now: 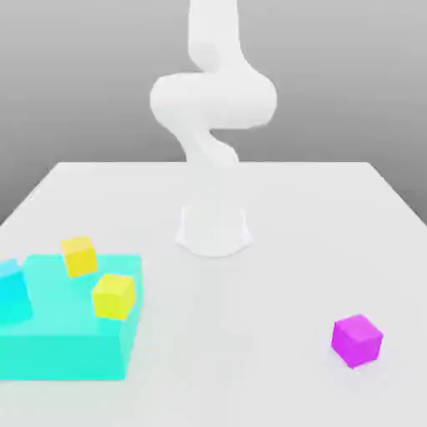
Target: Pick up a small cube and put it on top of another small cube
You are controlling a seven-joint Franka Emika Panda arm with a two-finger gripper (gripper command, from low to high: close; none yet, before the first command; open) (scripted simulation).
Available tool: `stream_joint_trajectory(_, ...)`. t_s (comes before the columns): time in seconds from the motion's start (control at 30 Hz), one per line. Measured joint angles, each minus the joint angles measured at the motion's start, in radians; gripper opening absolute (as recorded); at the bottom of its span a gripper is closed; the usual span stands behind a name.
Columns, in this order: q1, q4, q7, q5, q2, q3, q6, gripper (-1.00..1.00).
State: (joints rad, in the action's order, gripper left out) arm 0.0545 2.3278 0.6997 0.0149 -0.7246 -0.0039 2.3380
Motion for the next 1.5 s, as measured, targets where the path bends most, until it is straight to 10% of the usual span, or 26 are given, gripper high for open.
stream_joint_trajectory(1.1, 0.470, 0.289, -1.233, 0.043, 1.020, 0.053, 0.574, 0.00)
stream_joint_trajectory(1.13, 0.475, 0.283, -1.229, 0.048, 1.052, 0.046, 0.600, -1.00)
stream_joint_trajectory(1.5, 0.460, 0.304, -1.245, 0.029, 0.938, 0.067, 0.505, -1.00)
